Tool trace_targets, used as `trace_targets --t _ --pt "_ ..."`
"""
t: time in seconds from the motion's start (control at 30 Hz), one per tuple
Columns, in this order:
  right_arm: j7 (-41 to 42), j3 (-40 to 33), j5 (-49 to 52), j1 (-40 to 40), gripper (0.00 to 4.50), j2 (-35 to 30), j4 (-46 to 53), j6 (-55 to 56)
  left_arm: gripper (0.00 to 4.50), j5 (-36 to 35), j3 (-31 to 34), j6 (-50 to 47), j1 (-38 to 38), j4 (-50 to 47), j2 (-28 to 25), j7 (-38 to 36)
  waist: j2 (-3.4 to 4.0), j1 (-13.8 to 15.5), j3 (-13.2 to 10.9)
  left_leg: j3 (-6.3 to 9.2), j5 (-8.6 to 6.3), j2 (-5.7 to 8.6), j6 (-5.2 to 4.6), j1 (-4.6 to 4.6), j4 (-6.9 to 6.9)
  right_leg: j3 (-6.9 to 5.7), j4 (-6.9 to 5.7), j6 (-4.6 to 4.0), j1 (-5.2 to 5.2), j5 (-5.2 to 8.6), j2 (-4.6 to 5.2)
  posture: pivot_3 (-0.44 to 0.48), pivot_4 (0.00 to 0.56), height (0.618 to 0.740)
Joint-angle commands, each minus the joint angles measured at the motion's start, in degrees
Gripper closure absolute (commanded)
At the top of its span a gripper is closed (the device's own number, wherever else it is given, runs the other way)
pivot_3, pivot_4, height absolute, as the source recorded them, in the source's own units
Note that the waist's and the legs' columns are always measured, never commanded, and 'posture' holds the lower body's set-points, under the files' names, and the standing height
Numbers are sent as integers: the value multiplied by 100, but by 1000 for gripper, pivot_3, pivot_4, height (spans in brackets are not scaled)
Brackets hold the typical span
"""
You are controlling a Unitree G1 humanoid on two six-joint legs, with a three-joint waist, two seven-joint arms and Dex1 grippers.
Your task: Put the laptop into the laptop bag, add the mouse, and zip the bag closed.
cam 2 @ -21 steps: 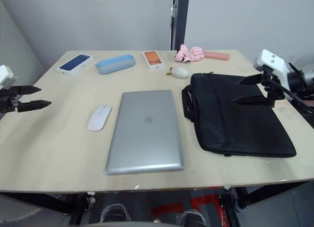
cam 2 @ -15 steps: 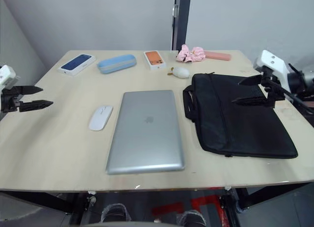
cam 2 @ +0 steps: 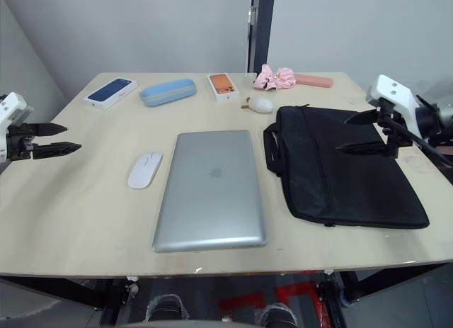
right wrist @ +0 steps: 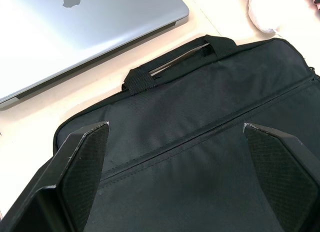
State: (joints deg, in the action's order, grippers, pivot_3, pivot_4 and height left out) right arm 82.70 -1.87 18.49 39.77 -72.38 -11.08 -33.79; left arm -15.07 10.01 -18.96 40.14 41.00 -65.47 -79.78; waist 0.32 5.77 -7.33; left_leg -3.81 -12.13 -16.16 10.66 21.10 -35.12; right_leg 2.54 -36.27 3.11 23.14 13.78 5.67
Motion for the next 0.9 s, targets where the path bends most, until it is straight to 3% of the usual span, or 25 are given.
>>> trace_targets --t 0.03,0.67,0.8,0.9 --pt "60 -156 -34 114 16 -176 -74 112 0 8 16 -1 155 36 -52 -38 0 2 0 0 0 0 0 0 0 0 0 0 0 0 0 0 150 740" --pt "235 -109 -182 186 16 -192 -389 428 0 -208 73 -865 -30 -547 -45 -101 0 -4 0 0 0 0 0 0 -1 0 0 0 0 0 0 0 150 740" --pt "81 -108 -237 29 16 -97 -191 493 0 -324 9 -1786 -37 -818 -53 -8 0 -4 0 0 0 0 0 0 -1 0 -1 0 0 0 0 0 150 740" --pt "-300 -77 -286 -142 16 183 192 580 0 -1003 157 -3467 -277 -1750 15 68 -1 -8 1 0 0 0 0 0 -1 0 -1 0 0 0 0 0 150 740"
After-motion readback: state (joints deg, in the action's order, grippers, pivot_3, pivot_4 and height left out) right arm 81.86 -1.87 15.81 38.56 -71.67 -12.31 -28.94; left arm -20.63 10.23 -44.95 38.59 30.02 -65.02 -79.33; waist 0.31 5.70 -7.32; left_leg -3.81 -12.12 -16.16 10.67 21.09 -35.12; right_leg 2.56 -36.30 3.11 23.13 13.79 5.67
